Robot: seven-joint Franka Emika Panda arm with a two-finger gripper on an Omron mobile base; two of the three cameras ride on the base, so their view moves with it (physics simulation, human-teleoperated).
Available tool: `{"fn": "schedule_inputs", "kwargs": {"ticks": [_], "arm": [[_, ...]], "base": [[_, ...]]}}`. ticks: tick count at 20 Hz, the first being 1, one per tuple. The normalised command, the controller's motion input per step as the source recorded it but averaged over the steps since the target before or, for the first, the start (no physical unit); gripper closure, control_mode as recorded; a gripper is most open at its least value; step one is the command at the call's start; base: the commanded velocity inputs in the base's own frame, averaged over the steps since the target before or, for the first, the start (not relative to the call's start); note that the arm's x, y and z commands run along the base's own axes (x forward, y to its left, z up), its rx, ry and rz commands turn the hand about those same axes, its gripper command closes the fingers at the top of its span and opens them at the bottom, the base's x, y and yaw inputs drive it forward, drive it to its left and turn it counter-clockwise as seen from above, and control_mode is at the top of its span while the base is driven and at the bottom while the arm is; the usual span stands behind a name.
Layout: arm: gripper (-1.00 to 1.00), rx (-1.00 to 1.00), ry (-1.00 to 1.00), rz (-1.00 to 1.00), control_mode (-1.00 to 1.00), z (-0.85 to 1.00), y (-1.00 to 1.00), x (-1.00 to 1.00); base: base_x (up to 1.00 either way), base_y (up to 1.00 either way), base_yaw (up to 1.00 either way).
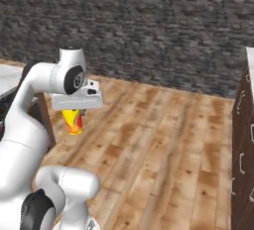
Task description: Pick the cup and bowl from the counter and place them on the counter next to the sink.
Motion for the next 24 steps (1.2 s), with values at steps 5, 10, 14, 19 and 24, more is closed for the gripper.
{"fn": "schedule_inputs", "kwargs": {"ticks": [5,10,14,19,24], "arm": [[1.0,0.0,0.0,0.0,1.0,0.0,0.0,0.0],[1.0,0.0,0.0,0.0,1.0,0.0,0.0,0.0],[1.0,0.0,0.0,0.0,1.0,0.0,0.0,0.0],[1.0,0.0,0.0,0.0,1.0,0.0,0.0,0.0],[1.0,0.0,0.0,0.0,1.0,0.0,0.0,0.0]], "base": [[-0.17,-0.07,1.0],[-0.18,-0.05,1.0],[-0.17,-0.01,1.0],[0.0,-0.03,0.85],[0.97,0.24,0.12]]}}
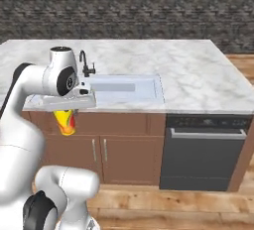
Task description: Pick the cup and bowl from the counter and place them on the counter next to the sink.
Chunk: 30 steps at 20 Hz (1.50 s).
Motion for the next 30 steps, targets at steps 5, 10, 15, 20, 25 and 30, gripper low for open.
{"fn": "schedule_inputs", "kwargs": {"ticks": [5,10,15,20,25,30], "arm": [[1.0,0.0,0.0,0.0,1.0,0.0,0.0,0.0],[1.0,0.0,0.0,0.0,1.0,0.0,0.0,0.0],[1.0,0.0,0.0,0.0,1.0,0.0,0.0,0.0],[1.0,0.0,0.0,0.0,1.0,0.0,0.0,0.0],[1.0,0.0,0.0,0.0,1.0,0.0,0.0,0.0],[1.0,0.0,0.0,0.0,1.0,0.0,0.0,0.0]], "base": [[0.94,0.67,0.01],[0.29,0.86,0.01],[0.31,0.89,0.04],[0.85,0.51,0.11],[0.76,0.21,0.18],[0.07,0.06,0.04]]}}
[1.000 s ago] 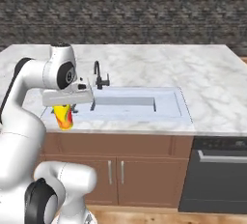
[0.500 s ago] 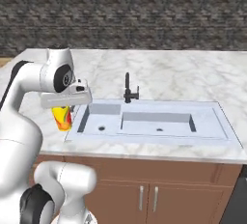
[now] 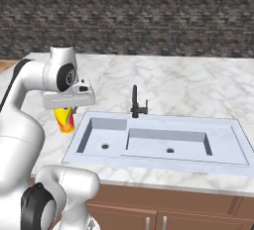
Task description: Pick the cup and bowl from the counter and place them on the counter next to the sink.
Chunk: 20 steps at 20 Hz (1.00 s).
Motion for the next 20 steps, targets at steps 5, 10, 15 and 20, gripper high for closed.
{"fn": "schedule_inputs", "kwargs": {"ticks": [5,10,15,20], "arm": [[1.0,0.0,0.0,0.0,1.0,0.0,0.0,0.0],[1.0,0.0,0.0,0.0,-1.0,-0.03,0.01,0.0],[1.0,0.08,-0.01,0.1,-1.0,-0.38,0.49,0.21],[1.0,0.09,0.0,0.17,-1.0,-0.33,0.36,0.16]], "base": [[0.0,0.0,0.0],[0.0,0.0,0.0],[0.0,0.0,0.0],[0.0,0.0,0.0]]}}
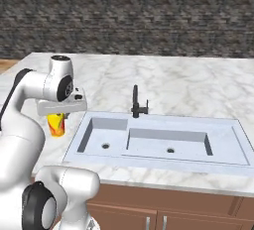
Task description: Pick the cup and bowl from the counter and place them on the counter next to the sink.
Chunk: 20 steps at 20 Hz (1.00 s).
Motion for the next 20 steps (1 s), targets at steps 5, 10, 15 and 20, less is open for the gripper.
{"fn": "schedule_inputs", "kwargs": {"ticks": [5,10,15,20], "arm": [[1.0,-0.04,0.01,0.05,-1.0,-0.23,0.27,0.41],[1.0,-0.05,0.04,0.01,-1.0,-0.11,0.44,0.34],[1.0,0.0,0.05,0.0,-1.0,-0.16,0.42,0.31],[1.0,0.0,0.04,0.0,-1.0,-0.52,0.25,0.05]], "base": [[0.0,0.0,0.0],[0.0,0.0,0.0],[0.0,0.0,0.0],[0.0,0.0,0.0]]}}
